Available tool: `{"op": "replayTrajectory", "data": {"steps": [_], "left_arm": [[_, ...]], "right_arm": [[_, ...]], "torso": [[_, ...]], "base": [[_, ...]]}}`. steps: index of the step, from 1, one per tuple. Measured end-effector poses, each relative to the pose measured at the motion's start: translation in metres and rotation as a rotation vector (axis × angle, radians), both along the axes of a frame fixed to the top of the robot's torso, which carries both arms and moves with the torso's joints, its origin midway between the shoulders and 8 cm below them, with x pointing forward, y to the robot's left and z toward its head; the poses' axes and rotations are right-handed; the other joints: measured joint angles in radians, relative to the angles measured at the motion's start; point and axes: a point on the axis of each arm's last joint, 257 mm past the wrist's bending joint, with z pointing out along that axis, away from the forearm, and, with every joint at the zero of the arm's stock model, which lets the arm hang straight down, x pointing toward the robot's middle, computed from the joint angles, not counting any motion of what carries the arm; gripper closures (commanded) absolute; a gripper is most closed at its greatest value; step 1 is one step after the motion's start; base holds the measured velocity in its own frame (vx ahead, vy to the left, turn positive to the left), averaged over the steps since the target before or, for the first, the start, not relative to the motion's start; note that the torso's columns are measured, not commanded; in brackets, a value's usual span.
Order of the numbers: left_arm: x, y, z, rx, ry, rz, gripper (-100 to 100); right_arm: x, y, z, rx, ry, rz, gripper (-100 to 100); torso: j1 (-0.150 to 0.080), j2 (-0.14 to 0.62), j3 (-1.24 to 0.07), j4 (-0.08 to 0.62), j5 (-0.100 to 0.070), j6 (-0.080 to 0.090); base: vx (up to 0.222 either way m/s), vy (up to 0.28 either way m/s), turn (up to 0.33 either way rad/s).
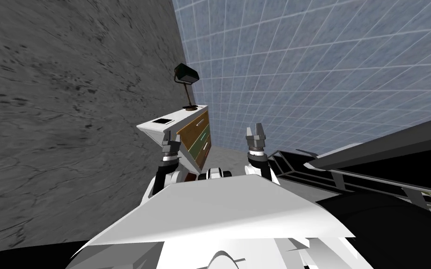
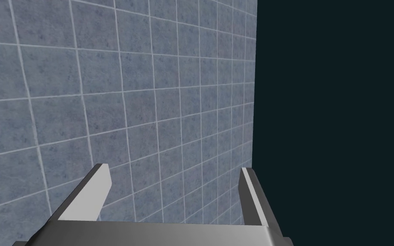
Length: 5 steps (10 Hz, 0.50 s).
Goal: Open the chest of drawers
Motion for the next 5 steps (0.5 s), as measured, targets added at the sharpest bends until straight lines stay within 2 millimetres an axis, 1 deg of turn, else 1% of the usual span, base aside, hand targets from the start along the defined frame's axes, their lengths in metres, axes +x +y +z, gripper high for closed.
{"op": "replayTrajectory", "data": {"steps": [1,5], "left_arm": [[0.004,0.001,-0.005,0.001,0.02,0.005,-100],[0.025,0.007,-0.03,-0.007,0.105,0.021,-100]], "right_arm": [[0.0,0.0,0.0,0.0,0.0,0.0,0],[0.0,0.0,0.0,0.0,0.0,0.0,0]], "torso": [[0.001,-0.007,-0.004,-0.002,0.0,0.004],[0.003,-0.006,-0.003,-0.002,0.001,0.001]], "base": [[0.092,-0.063,-0.019],[0.086,-0.051,-0.016]]}}
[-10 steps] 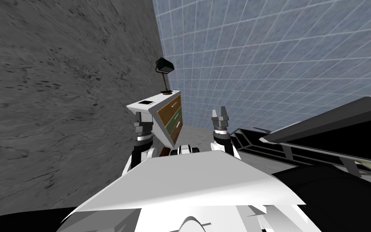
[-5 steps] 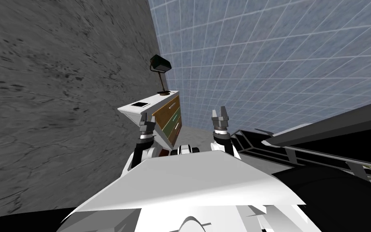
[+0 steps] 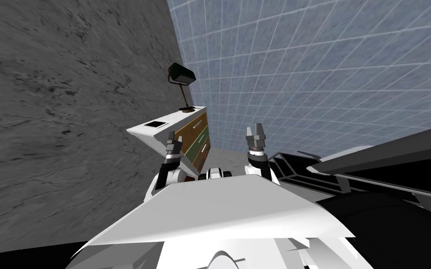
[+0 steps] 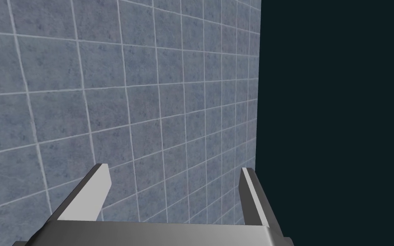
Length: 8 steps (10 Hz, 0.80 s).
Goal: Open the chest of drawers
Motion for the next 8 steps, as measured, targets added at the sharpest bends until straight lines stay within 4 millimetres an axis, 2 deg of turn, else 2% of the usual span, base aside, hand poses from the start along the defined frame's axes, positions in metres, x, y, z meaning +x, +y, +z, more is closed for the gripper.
{"op": "replayTrajectory", "data": {"steps": [8], "left_arm": [[0.032,0.006,-0.055,0.017,0.188,0.026,-100]], "right_arm": [[0.0,0.0,0.0,0.0,0.0,0.0,0]], "torso": [[-0.001,0.004,0.002,0.001,0.0,-0.001]], "base": [[0.101,-0.052,-0.009]]}}
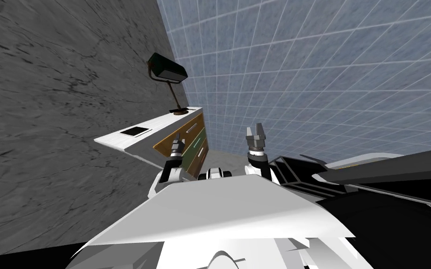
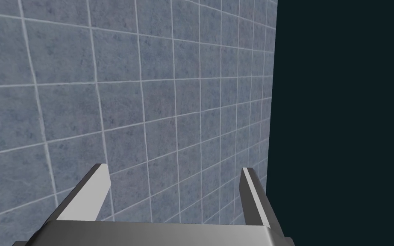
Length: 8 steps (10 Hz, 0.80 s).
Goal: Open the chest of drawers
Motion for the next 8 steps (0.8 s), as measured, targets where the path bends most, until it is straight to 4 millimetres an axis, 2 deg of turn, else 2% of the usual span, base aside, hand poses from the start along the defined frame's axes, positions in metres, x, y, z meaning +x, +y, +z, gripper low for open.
{"op": "replayTrajectory", "data": {"steps": [4,8], "left_arm": [[0.014,0.0,-0.023,-0.082,0.065,0.037,-100],[0.017,-0.004,-0.031,-0.156,0.079,0.06,-100]], "right_arm": [[0.0,0.0,0.0,0.0,0.0,0.0,0],[0.0,0.0,0.0,0.0,0.0,0.0,0]], "torso": [[0.0,0.003,0.002,0.001,0.0,0.0],[0.0,0.002,0.001,0.001,0.0,0.0]], "base": [[0.066,-0.047,-0.006],[0.03,-0.006,-0.005]]}}
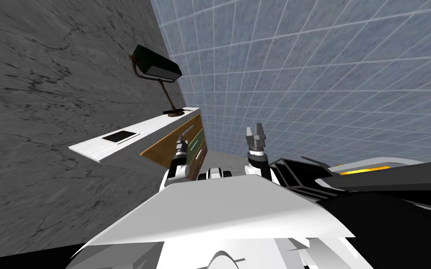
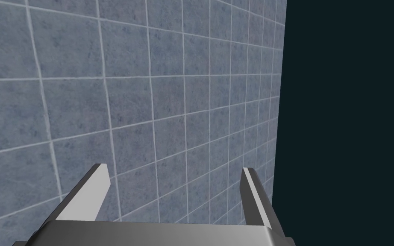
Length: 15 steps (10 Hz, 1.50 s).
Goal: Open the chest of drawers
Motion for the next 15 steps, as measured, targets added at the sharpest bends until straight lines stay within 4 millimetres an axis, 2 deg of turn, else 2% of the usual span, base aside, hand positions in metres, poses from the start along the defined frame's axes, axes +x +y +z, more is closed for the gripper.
{"op": "replayTrajectory", "data": {"steps": [2,3,4,6,10,11,13,14,15], "left_arm": [[-0.001,0.001,0.009,0.001,-0.002,0.003,-100],[-0.001,0.002,0.01,0.001,0.0,0.003,100],[0.0,0.001,0.008,0.001,-0.004,0.001,100],[0.0,-0.003,0.022,0.003,-0.036,-0.003,100],[0.0,-0.005,0.021,0.002,-0.022,-0.001,100],[0.0,-0.005,0.02,0.001,-0.019,-0.001,100],[0.0,-0.007,0.023,0.003,-0.023,0.0,100],[0.0,-0.007,0.023,0.003,-0.021,0.0,-100],[-0.002,-0.007,0.027,0.002,-0.02,0.002,-100]], "right_arm": [[0.0,0.0,0.0,0.0,0.0,0.0,0],[0.0,0.0,0.0,0.0,0.0,0.0,0],[0.0,0.0,0.0,0.0,0.0,0.0,0],[0.0,0.0,0.0,0.0,0.0,0.0,0],[0.0,0.0,0.0,0.0,0.0,0.0,0],[0.0,0.0,0.0,0.0,0.0,0.0,0],[0.0,0.0,0.0,0.0,0.0,0.0,0],[0.0,0.0,0.0,0.0,0.0,0.0,0],[0.0,0.0,0.0,0.0,0.0,0.0,0]], "torso": [[-0.001,-0.005,-0.003,-0.002,0.0,0.0],[-0.001,-0.001,-0.001,-0.001,0.0,0.0],[-0.001,0.004,0.003,0.0,0.001,0.0],[0.001,-0.004,-0.001,-0.006,0.004,-0.002],[0.001,-0.005,-0.002,-0.006,0.003,-0.001],[0.007,-0.006,-0.004,-0.003,0.003,0.0],[-0.003,-0.005,-0.002,-0.005,0.002,0.001],[-0.005,-0.005,-0.002,-0.006,0.001,0.002],[0.004,-0.007,-0.004,-0.004,0.002,0.001]], "base": [[0.082,-0.003,-0.012],[-0.045,-0.002,0.025],[-0.015,0.001,-0.011],[-0.023,-0.115,-0.005],[-0.053,-0.164,0.006],[-0.039,-0.118,0.003],[-0.053,-0.202,0.009],[-0.021,-0.105,-0.015],[0.023,0.012,-0.023]]}}
